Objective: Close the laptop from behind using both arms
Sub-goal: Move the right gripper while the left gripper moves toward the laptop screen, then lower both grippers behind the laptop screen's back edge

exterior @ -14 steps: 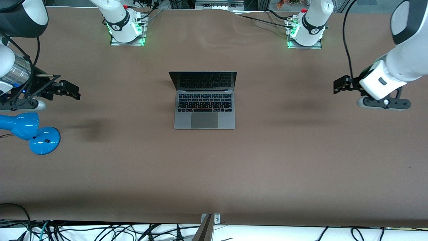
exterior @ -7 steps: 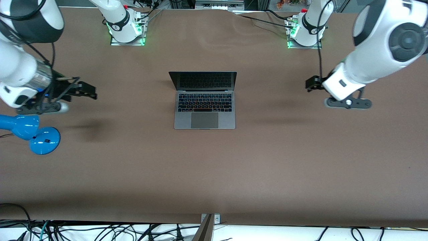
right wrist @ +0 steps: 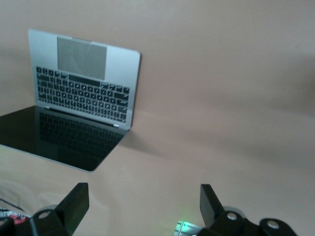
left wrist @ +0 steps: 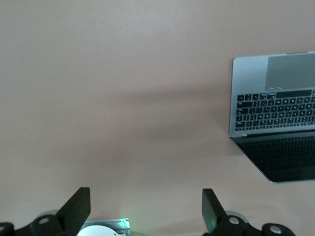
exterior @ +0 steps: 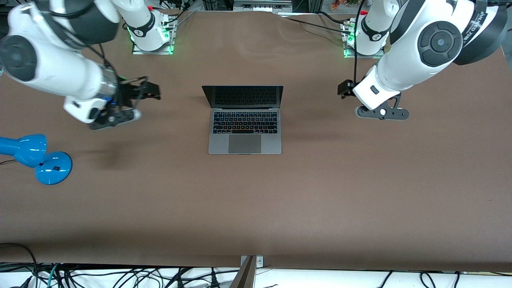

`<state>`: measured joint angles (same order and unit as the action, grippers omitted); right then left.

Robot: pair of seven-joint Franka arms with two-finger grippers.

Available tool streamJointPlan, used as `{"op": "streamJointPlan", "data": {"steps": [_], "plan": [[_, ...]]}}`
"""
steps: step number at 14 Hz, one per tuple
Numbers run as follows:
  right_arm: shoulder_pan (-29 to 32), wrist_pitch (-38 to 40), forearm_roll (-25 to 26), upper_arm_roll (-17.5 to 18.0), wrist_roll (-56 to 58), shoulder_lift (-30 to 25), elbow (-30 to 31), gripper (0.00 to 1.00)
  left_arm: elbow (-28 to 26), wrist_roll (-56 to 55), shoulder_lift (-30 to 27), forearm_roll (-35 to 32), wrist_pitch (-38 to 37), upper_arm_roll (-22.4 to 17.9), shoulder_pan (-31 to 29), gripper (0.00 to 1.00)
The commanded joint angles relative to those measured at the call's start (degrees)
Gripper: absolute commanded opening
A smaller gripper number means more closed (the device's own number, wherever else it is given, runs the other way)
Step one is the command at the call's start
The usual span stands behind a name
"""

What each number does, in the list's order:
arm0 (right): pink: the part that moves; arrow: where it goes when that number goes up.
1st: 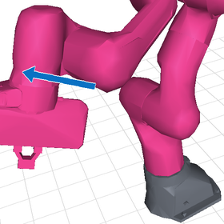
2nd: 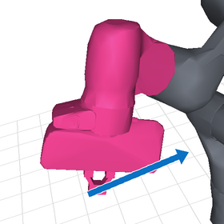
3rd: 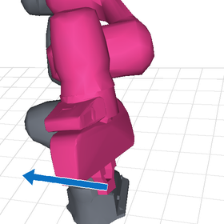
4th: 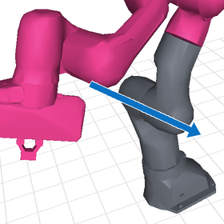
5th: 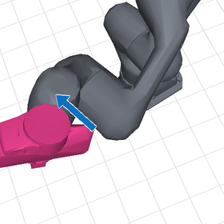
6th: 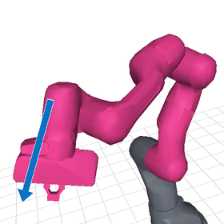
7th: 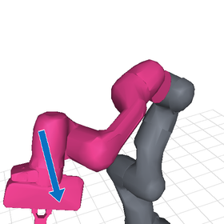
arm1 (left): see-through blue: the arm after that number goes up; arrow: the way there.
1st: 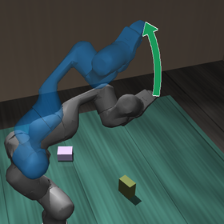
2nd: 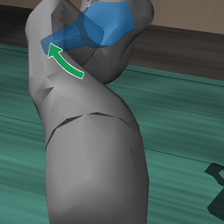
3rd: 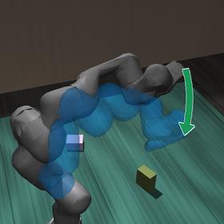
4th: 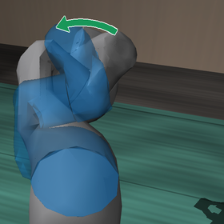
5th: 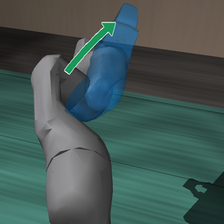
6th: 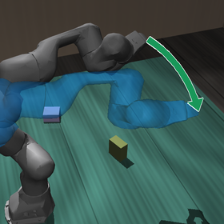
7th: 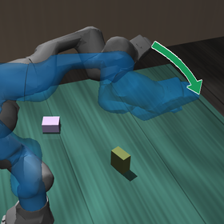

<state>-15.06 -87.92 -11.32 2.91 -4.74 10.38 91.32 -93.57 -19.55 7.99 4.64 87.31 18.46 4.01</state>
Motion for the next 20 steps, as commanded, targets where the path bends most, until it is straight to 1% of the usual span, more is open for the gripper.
{"op": "streamJointPlan", "data": {"steps": [1,3,4,5,6,8,9,10,11,12,13,14,15,18,20], "plan": [[-4.9,0.9,-0.9,-0.4,-8.4,1.6,-1.0,1.0,-0.3,-4.5,-0.6,0.9,-1.0,3.8,-0.2,1.0],[-8.3,0.6,-0.9,-0.4,-14.7,2.7,-1.0,0.99,-1.4,-6.9,-0.5,1.0,-0.7,6.1,-0.2,1.0],[-9.4,0.9,-1.1,-0.4,-15.9,3.4,-1.0,0.99,-2.0,-9.4,-0.3,1.0,-0.6,7.8,-0.2,1.0],[-10.1,1.3,-1.3,-0.4,-15.9,4.0,-0.9,0.92,-3.4,-11.7,-0.4,1.5,-0.3,8.9,-0.2,1.0],[-10.8,1.9,-3.0,-0.4,-15.9,4.6,-0.8,0.86,-3.6,-13.2,-0.3,2.9,0.0,9.5,-0.2,1.0],[-10.9,4.4,-7.5,-0.4,-17.4,6.0,-0.8,0.7,-5.1,-16.6,-0.1,5.1,2.1,11.2,-0.1,1.0],[-10.9,5.5,-9.5,-0.4,-18.2,6.7,-0.8,0.61,-6.2,-17.5,-0.2,5.7,3.6,12.4,-0.1,1.0],[-11.0,6.1,-11.0,-0.4,-19.2,7.1,-0.8,0.49,-7.6,-19.1,-0.1,5.9,5.9,13.9,-0.2,1.0],[-11.1,6.1,-12.0,-0.4,-20.3,7.6,-0.9,0.39,-10.2,-20.6,-0.1,6.3,9.2,15.3,-0.1,1.0],[-11.4,6.1,-12.1,-0.4,-20.5,8.2,-0.8,0.28,-12.3,-21.2,-0.1,8.5,11.8,16.4,-0.3,1.0],[-11.6,6.1,-12.1,-0.4,-20.6,8.6,-0.8,0.18,-13.6,-21.4,0.0,10.3,13.9,16.8,-0.1,1.0],[-11.9,6.1,-12.1,-0.4,-20.6,9.4,-0.9,0.1,-14.9,-21.5,0.2,11.0,15.9,16.9,0.6,1.0],[-12.4,6.1,-12.1,-0.4,-20.5,9.6,-0.9,0.07,-15.1,-21.6,1.5,12.0,16.4,16.9,1.1,1.0],[-12.8,5.6,-12.1,-0.4,-20.4,10.8,-0.9,0.06,-15.1,-22.2,5.4,14.4,16.8,17.0,2.3,1.0],[-13.2,5.5,-12.1,-0.4,-20.3,12.0,-0.9,0.06,-15.0,-25.6,7.0,14.4,18.2,16.9,4.5,1.0]]}}
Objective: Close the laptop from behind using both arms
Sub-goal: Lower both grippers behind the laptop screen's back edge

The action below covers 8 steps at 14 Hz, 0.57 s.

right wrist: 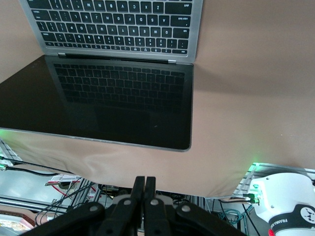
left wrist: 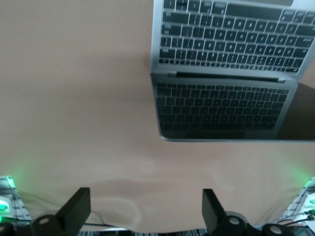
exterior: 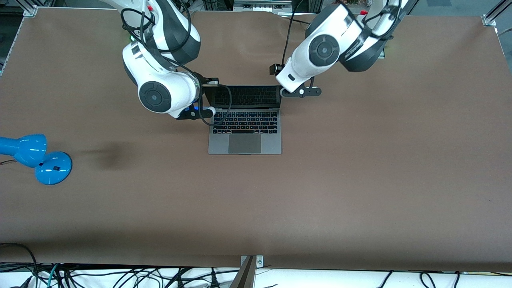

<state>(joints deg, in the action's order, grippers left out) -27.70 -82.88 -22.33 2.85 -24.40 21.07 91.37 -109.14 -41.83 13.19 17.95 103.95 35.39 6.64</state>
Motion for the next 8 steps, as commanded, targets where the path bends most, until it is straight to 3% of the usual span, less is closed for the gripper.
{"op": "streamJointPlan", "data": {"steps": [1,4,5,6,7,8], "plan": [[-0.6,0.6,-1.0,-0.3,-0.6,1.9,-0.9,0.06,0.7,-4.9,2.8,0.9,2.6,-0.1,2.2,1.0],[-0.8,1.5,-1.0,-0.3,-0.1,4.2,-0.8,0.06,1.4,-7.6,4.6,0.8,3.1,-0.1,3.5,1.0],[-1.2,1.5,-1.0,-0.3,0.0,4.7,-0.8,0.06,1.5,-8.0,4.6,0.8,3.1,-0.1,3.6,0.93],[-1.3,1.5,-1.0,-0.3,0.0,5.3,-0.9,0.06,1.6,-8.1,4.6,0.8,3.2,-0.1,3.7,0.85],[-1.4,1.5,-1.0,-0.3,0.1,5.5,-0.9,0.06,1.6,-8.1,4.6,0.8,3.2,-0.1,3.7,0.7],[-1.5,1.5,-1.0,-0.3,0.2,5.7,-0.9,0.06,1.7,-8.1,4.6,0.8,3.6,-0.1,3.7,0.44]]}}
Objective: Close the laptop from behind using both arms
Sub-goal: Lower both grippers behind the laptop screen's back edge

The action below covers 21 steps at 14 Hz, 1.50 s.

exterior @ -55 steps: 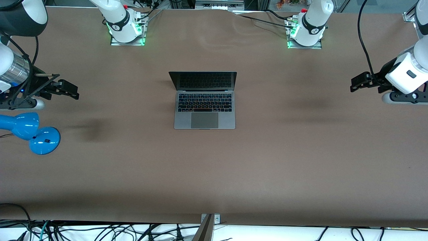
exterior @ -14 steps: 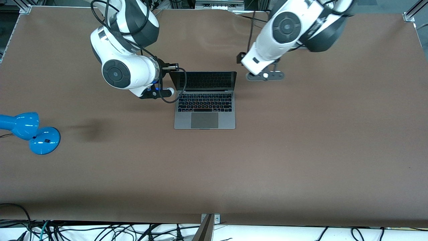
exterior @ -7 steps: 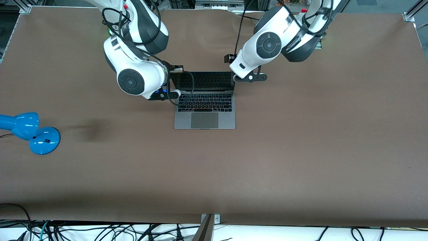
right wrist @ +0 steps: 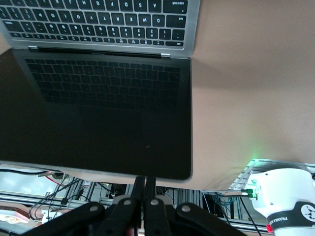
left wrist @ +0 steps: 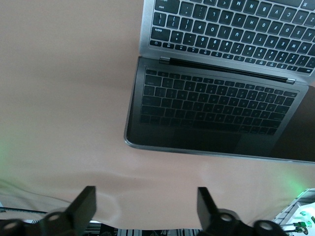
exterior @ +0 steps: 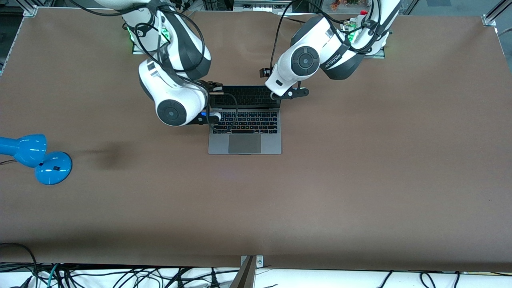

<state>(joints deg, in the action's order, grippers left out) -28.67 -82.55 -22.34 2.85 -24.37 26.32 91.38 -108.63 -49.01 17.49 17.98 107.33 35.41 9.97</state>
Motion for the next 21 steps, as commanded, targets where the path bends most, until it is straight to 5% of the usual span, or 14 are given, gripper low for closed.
{"op": "streamJointPlan", "data": {"steps": [1,3,21], "plan": [[-0.5,1.0,-1.0,-0.3,0.3,0.7,-0.9,0.06,1.5,-0.9,0.4,0.7,0.7,-0.2,0.5,0.23],[-0.4,0.7,-0.9,-0.3,0.2,0.9,-1.2,0.06,1.7,-0.9,0.8,-0.2,2.2,-0.2,0.9,0.0],[0.4,1.7,-0.9,-0.8,1.7,2.4,-7.1,0.06,9.8,-0.8,10.5,-8.0,4.6,-1.7,0.4,0.0]]}}
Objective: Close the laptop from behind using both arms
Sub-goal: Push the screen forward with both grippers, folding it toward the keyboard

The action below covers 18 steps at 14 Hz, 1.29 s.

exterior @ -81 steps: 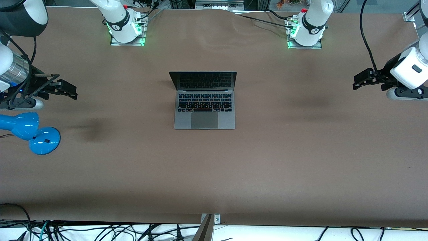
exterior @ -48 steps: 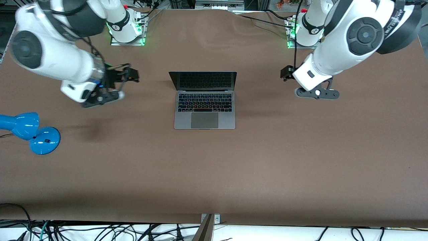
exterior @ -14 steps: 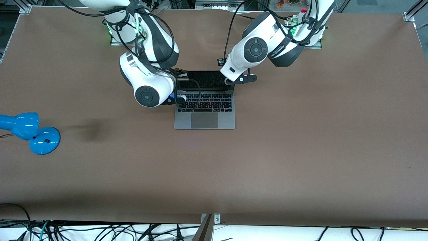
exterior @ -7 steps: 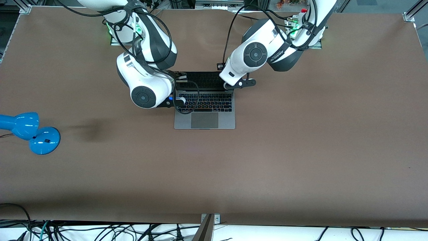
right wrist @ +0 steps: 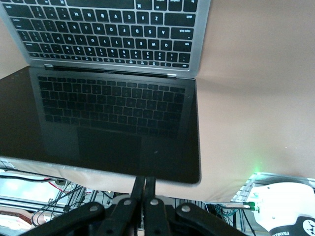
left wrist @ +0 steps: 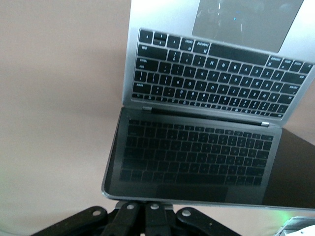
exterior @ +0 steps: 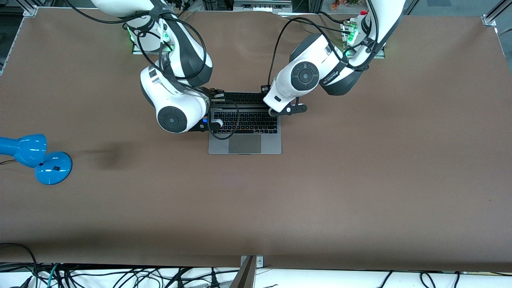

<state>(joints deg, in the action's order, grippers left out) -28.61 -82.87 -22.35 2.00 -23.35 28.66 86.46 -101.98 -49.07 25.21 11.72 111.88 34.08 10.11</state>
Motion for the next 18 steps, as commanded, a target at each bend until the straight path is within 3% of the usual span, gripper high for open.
{"op": "streamJointPlan", "data": {"steps": [1,9,18], "plan": [[0.2,2.2,-0.9,0.0,0.5,0.3,-2.2,0.06,3.9,-0.8,3.3,-1.8,0.0,-0.9,0.3,0.0],[0.0,0.5,1.6,0.0,0.8,5.2,-2.4,0.06,6.4,-0.7,6.3,-4.3,0.0,-2.6,0.3,0.0],[2.1,-3.1,2.1,-0.2,2.2,6.5,-6.4,0.06,8.1,-0.7,7.9,-5.2,0.1,-2.8,0.3,0.0]]}}
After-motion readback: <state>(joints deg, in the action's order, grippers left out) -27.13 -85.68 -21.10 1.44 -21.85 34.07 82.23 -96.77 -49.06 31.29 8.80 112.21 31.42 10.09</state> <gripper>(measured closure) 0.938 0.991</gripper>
